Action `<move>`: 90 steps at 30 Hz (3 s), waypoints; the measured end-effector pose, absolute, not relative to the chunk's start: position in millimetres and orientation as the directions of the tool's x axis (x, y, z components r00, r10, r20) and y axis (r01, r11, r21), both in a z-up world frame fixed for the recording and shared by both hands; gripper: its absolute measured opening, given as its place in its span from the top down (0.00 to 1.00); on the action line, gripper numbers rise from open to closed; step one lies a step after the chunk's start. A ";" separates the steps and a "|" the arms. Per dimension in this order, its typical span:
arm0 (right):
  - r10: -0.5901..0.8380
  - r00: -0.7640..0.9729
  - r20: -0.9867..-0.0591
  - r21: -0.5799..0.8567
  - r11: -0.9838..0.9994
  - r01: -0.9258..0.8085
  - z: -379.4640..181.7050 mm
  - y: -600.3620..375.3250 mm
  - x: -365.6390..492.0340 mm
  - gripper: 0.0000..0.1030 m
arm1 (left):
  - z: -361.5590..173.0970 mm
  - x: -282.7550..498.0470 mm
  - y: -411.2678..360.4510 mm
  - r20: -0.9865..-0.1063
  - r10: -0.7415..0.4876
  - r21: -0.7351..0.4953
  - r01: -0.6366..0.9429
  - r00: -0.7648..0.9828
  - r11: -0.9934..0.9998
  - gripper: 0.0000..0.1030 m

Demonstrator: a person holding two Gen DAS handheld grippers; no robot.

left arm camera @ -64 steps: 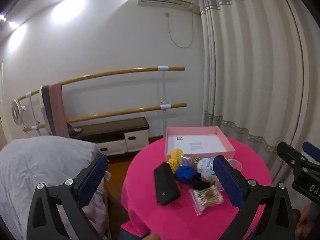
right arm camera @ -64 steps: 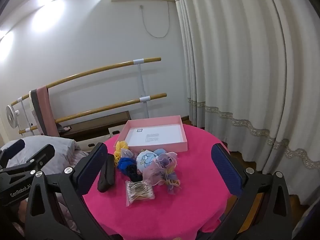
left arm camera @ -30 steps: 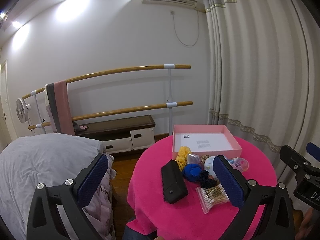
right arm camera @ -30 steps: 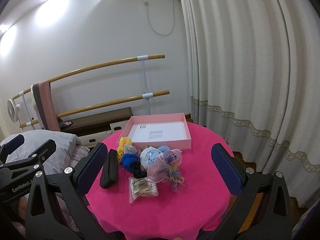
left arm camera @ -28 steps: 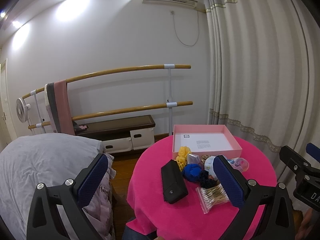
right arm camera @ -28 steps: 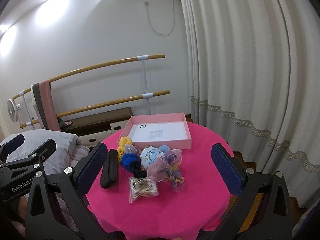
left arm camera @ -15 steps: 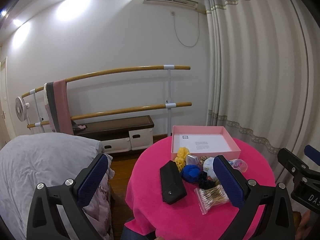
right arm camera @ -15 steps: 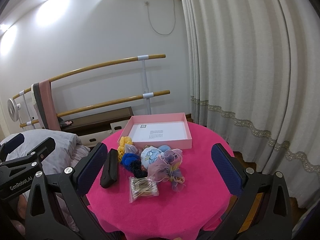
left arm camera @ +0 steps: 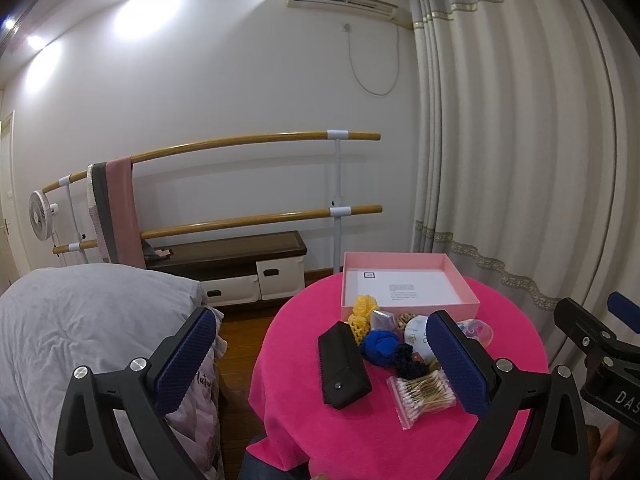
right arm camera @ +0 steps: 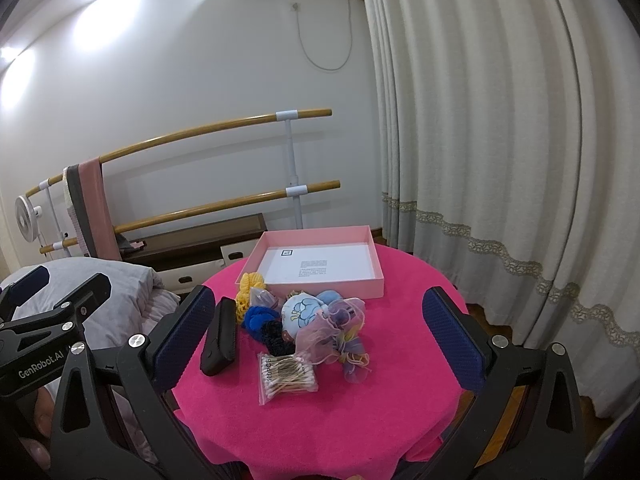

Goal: Organize soft objects

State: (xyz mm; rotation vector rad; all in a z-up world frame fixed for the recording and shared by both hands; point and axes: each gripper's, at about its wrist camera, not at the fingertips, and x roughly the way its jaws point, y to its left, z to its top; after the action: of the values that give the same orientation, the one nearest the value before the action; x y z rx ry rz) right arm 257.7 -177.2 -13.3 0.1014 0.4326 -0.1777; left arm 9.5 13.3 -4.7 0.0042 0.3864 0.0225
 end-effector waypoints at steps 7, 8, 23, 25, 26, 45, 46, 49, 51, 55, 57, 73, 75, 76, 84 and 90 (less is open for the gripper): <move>-0.149 0.893 -0.425 0.057 0.980 0.191 -12.9 -177.6 257.2 0.00 | -4.9 8.6 13.0 -0.378 0.021 0.003 -0.022 0.926 1.000 0.00; -0.149 0.893 -0.425 0.058 0.980 0.191 -12.8 -177.9 257.6 0.00 | -4.7 8.5 13.0 -0.377 0.021 0.002 -0.021 0.926 1.000 0.00; -0.146 0.887 -0.437 0.055 0.980 0.189 -16.9 -180.6 259.6 0.00 | -8.2 14.3 12.4 -0.396 0.012 -0.002 -0.014 0.918 1.000 0.00; -0.145 0.883 -0.446 0.054 0.981 0.188 -20.2 -181.4 264.4 0.00 | -11.0 17.9 12.4 -0.408 0.012 -0.002 -0.014 0.913 1.000 0.00; -0.142 0.881 -0.451 0.054 0.981 0.186 -22.3 -182.3 266.4 0.00 | -13.1 20.4 12.2 -0.417 0.011 -0.003 -0.013 0.909 1.000 0.00; -0.105 0.759 -0.643 0.045 0.984 0.175 -112.4 -202.9 330.9 0.00 | -83.8 115.3 21.3 -0.621 0.038 0.006 -0.044 0.783 0.999 0.00; -0.102 0.751 -0.653 0.047 0.984 0.174 -116.9 -203.5 334.1 0.00 | -88.9 121.9 22.0 -0.628 0.038 0.005 -0.044 0.778 0.999 0.00; -0.092 0.727 -0.680 0.053 0.983 0.174 -130.1 -206.5 345.0 0.00 | -100.8 137.3 23.1 -0.650 0.029 -0.002 -0.040 0.759 0.999 0.00; -0.092 0.713 -0.695 0.053 0.983 0.178 -137.2 -209.7 351.9 0.00 | -109.6 150.4 23.1 -0.661 0.023 -0.006 -0.036 0.750 0.999 0.00; -0.083 0.687 -0.722 0.055 0.983 0.178 -150.4 -216.4 367.3 0.01 | -124.7 180.0 18.8 -0.676 0.015 -0.017 -0.035 0.737 0.999 0.00; -0.074 0.675 -0.734 0.060 0.983 0.172 -157.1 -219.0 375.5 0.01 | -130.7 195.1 17.2 -0.687 0.010 -0.025 -0.038 0.727 0.999 0.00; -0.012 0.599 -0.801 0.098 0.984 0.151 -197.7 -245.8 426.3 0.07 | -211.7 312.1 -3.3 -0.788 0.079 0.040 -0.078 0.611 0.996 0.00; 0.001 0.593 -0.805 0.111 0.983 0.149 -202.4 -250.9 428.3 0.09 | -223.8 323.3 -3.5 -0.801 0.075 0.034 -0.081 0.594 0.996 0.01; 0.008 0.590 -0.808 0.117 0.982 0.147 -204.6 -252.9 429.4 0.13 | -227.1 327.6 -4.2 -0.805 0.070 0.028 -0.080 0.589 0.996 0.01; 0.069 0.585 -0.808 0.156 0.983 0.100 -216.2 -261.6 437.5 0.46 | -239.0 344.9 0.6 -0.803 0.021 -0.007 -0.045 0.595 0.999 0.29; 0.103 0.606 -0.789 0.194 0.977 0.086 -211.2 -271.5 428.9 0.53 | -242.6 349.7 4.1 -0.807 -0.016 -0.031 -0.015 0.590 0.999 0.68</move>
State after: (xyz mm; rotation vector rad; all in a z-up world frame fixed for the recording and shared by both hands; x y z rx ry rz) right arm 428.9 -271.5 -211.2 0.2210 0.9218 0.0100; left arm 349.7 4.1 -242.6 -0.0352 0.9395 -0.0009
